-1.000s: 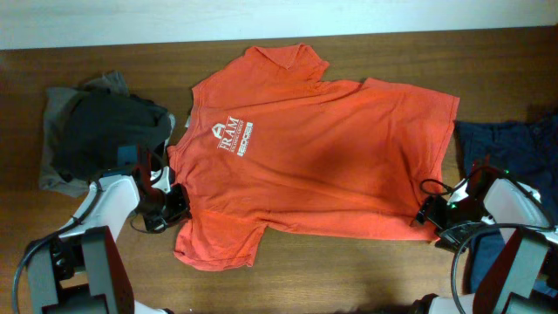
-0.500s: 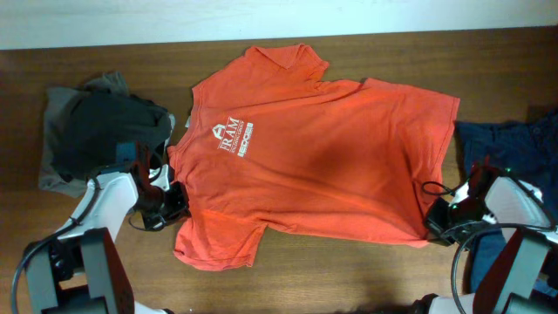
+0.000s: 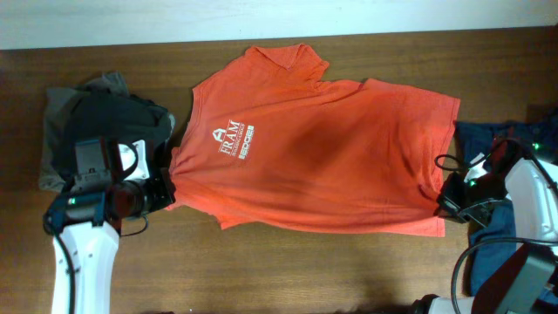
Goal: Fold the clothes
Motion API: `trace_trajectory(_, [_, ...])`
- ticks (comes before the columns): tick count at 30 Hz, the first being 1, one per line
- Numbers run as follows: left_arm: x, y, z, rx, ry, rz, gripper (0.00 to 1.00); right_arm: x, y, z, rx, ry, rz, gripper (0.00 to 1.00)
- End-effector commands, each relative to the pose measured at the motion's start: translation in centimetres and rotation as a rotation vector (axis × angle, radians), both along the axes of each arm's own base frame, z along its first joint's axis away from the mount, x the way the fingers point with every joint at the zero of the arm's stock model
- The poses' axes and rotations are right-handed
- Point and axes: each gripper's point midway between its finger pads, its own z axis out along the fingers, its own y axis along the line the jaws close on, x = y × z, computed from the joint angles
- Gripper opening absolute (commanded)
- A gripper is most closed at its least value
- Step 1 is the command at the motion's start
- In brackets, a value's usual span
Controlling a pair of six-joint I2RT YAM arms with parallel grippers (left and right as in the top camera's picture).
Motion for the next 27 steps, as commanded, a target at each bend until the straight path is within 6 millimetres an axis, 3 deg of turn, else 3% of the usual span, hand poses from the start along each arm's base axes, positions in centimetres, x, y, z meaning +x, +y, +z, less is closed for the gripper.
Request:
trace_trajectory(1, [0.2, 0.1, 1.7, 0.015, -0.061, -0.012, 0.01, 1.9, -0.2, 1.1, 0.004, -0.099, 0.011, 0.05])
trace_trajectory(6, [0.2, 1.0, 1.5, 0.058, -0.055, 0.01, 0.0, 5.0, -0.6, 1.2, 0.004, -0.229, 0.011, 0.1])
trace_trajectory(9, [0.5, 1.2, 1.6, 0.072, -0.067, 0.016, 0.0, 5.9, -0.6, 0.2, -0.001, -0.24, 0.017, 0.25])
trace_trajectory(12, [0.7, 1.3, 1.6, 0.075, -0.074, 0.018, 0.01, 6.2, -0.3, -0.7, 0.001, -0.222, 0.036, 0.55])
trace_trajectory(13, [0.8, 1.3, 1.6, 0.075, -0.073, 0.018, 0.0, 5.8, -0.4, -1.1, -0.004, -0.192, 0.036, 0.57])
trace_trajectory(18, [0.9, 1.3, 1.4, 0.075, -0.07, 0.018, 0.0, 2.9, -1.1, -2.8, -0.059, -0.06, 0.038, 0.52])
trace_trajectory(22, [1.3, 1.4, 1.3, 0.075, -0.073, 0.018, 0.0, 1.0, -1.7, -5.2, -0.121, 0.007, 0.005, 0.52])
trace_trajectory(27, [1.4, 1.4, 0.5, 0.07, -0.044, 0.016, 0.01, -1.3, -0.6, -7.0, -0.089, 0.07, 0.006, 0.52])
